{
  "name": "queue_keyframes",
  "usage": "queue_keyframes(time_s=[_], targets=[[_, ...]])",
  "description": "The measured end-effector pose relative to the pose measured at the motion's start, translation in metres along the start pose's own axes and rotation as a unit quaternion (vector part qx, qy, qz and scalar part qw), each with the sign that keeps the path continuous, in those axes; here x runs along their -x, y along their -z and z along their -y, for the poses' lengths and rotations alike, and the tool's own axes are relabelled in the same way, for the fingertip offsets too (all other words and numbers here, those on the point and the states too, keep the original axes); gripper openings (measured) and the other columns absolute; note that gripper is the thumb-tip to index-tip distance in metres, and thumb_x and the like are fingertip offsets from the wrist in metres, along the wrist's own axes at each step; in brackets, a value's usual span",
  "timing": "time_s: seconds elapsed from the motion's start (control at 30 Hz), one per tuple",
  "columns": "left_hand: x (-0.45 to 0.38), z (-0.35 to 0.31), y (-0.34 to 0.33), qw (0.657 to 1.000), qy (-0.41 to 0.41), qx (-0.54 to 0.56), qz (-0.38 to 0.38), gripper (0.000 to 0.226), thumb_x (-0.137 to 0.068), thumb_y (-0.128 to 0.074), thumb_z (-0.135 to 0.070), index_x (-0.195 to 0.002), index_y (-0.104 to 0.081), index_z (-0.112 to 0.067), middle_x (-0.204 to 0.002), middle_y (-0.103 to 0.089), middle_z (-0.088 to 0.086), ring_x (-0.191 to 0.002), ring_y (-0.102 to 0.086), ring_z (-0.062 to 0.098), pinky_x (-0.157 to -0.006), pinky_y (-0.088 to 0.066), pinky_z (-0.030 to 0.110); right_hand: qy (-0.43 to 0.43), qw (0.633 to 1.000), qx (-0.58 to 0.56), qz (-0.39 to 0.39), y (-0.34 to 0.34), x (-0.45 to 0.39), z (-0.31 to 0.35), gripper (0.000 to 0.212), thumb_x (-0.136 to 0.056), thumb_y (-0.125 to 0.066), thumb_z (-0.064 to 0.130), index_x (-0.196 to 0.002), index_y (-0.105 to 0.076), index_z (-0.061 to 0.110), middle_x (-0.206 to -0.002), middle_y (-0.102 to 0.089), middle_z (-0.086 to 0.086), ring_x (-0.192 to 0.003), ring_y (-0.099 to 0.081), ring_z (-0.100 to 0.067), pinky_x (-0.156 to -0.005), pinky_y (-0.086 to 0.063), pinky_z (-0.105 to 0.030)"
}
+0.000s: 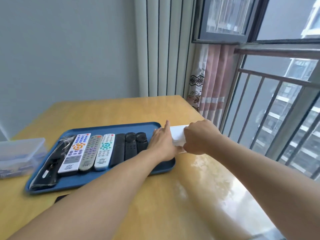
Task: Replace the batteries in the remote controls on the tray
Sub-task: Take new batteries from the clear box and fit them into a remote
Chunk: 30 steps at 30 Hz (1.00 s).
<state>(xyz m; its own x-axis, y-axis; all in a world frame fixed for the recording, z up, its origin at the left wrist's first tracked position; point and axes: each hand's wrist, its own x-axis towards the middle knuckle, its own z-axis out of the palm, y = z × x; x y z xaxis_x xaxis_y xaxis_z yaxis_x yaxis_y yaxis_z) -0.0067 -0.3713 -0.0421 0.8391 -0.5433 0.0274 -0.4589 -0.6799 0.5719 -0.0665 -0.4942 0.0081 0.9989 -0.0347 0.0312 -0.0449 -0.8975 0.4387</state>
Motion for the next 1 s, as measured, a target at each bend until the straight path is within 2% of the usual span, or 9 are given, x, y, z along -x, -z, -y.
queue_keyframes(time_s=[0.1,0.27,0.33,0.43,0.57,0.7,0.77,0.9,1.0], targets=[[-0.005,0.003,0.002,1.000,0.015,0.001,-0.007,0.139,-0.066,-0.085,-0.060,-0.160,0.009,-0.020,-0.148,-0.039,0.012,-0.139,-0.033,0.030,-0.093,-0.036,0.036,0.023,0.999,0.031,-0.017,0.002,0.000,0.002,0.026,-0.087,-0.051,0.031,-0.067,-0.041,0.018,-0.066,-0.043,0.002,-0.054,-0.040,-0.014,-0.055,-0.027,-0.029],[-0.010,0.005,0.002,1.000,0.012,-0.015,-0.018,0.144,-0.063,-0.089,-0.049,-0.158,0.014,-0.019,-0.144,-0.044,0.014,-0.137,-0.036,0.032,-0.100,-0.040,0.039,-0.011,0.995,-0.006,-0.099,0.020,-0.011,-0.029,0.027,-0.087,-0.043,0.027,-0.064,-0.049,0.016,-0.063,-0.049,-0.003,-0.059,-0.050,-0.025,-0.058,-0.037,-0.030],[-0.011,0.007,-0.001,0.999,0.008,-0.013,-0.031,0.146,-0.060,-0.089,-0.048,-0.158,0.016,-0.020,-0.136,-0.053,0.010,-0.130,-0.043,0.032,-0.095,-0.045,0.040,-0.065,0.982,-0.092,-0.150,0.019,-0.020,-0.044,0.025,-0.090,-0.044,0.030,-0.089,-0.065,0.019,-0.079,-0.064,-0.008,-0.072,-0.060,-0.032,-0.063,-0.041,-0.033],[-0.011,0.013,-0.004,0.999,0.007,0.000,-0.045,0.148,-0.056,-0.087,-0.052,-0.157,0.018,-0.024,-0.127,-0.060,0.002,-0.125,-0.046,0.032,-0.097,-0.047,0.044,-0.152,0.937,-0.225,-0.220,0.003,-0.041,-0.050,0.031,-0.097,-0.052,0.037,-0.125,-0.054,0.026,-0.104,-0.071,-0.009,-0.086,-0.064,-0.034,-0.065,-0.038,-0.034],[-0.008,0.014,-0.004,0.999,0.003,0.003,-0.053,0.146,-0.062,-0.086,-0.053,-0.157,0.019,-0.021,-0.130,-0.062,0.002,-0.132,-0.040,0.034,-0.116,-0.028,0.042,-0.140,0.966,-0.185,-0.113,-0.023,-0.059,-0.042,0.041,-0.099,-0.053,0.047,-0.138,-0.053,0.036,-0.115,-0.069,-0.007,-0.097,-0.065,-0.032,-0.068,-0.041,-0.033],[-0.004,0.010,-0.002,0.999,0.011,0.011,-0.039,0.143,-0.068,-0.086,-0.051,-0.158,0.020,-0.016,-0.141,-0.053,0.008,-0.142,-0.031,0.031,-0.124,-0.016,0.041,-0.119,0.962,-0.243,0.046,-0.038,-0.066,-0.037,0.041,-0.104,-0.038,0.043,-0.123,-0.066,0.020,-0.114,-0.065,-0.005,-0.102,-0.060,-0.028,-0.083,-0.051,-0.036],[-0.003,0.010,-0.001,0.999,0.012,0.009,-0.041,0.143,-0.067,-0.087,-0.051,-0.158,0.019,-0.018,-0.141,-0.052,0.009,-0.144,-0.030,0.032,-0.124,-0.014,0.041,-0.119,0.958,-0.255,0.050,-0.031,-0.065,-0.040,0.040,-0.101,-0.044,0.050,-0.122,-0.066,0.024,-0.115,-0.064,-0.003,-0.105,-0.059,-0.027,-0.084,-0.053,-0.037],[-0.001,0.005,0.000,0.999,0.008,0.005,-0.042,0.144,-0.068,-0.088,-0.046,-0.157,0.023,-0.019,-0.140,-0.052,0.012,-0.142,-0.032,0.030,-0.125,-0.012,0.040,-0.088,0.953,-0.290,0.000,-0.015,-0.061,-0.040,0.021,-0.090,-0.070,0.045,-0.100,-0.072,0.027,-0.096,-0.064,0.000,-0.085,-0.060,-0.020,-0.057,-0.044,-0.028],[-0.002,0.007,-0.001,0.999,-0.003,-0.013,-0.041,0.153,-0.065,-0.088,-0.052,-0.152,0.033,-0.020,-0.151,-0.043,0.013,-0.149,-0.025,0.025,-0.125,0.001,0.039,-0.040,0.948,-0.308,0.072,-0.008,-0.058,-0.027,0.021,-0.083,-0.079,0.038,-0.097,-0.075,0.023,-0.094,-0.066,0.002,-0.087,-0.061,-0.020,-0.068,-0.049,-0.029]])
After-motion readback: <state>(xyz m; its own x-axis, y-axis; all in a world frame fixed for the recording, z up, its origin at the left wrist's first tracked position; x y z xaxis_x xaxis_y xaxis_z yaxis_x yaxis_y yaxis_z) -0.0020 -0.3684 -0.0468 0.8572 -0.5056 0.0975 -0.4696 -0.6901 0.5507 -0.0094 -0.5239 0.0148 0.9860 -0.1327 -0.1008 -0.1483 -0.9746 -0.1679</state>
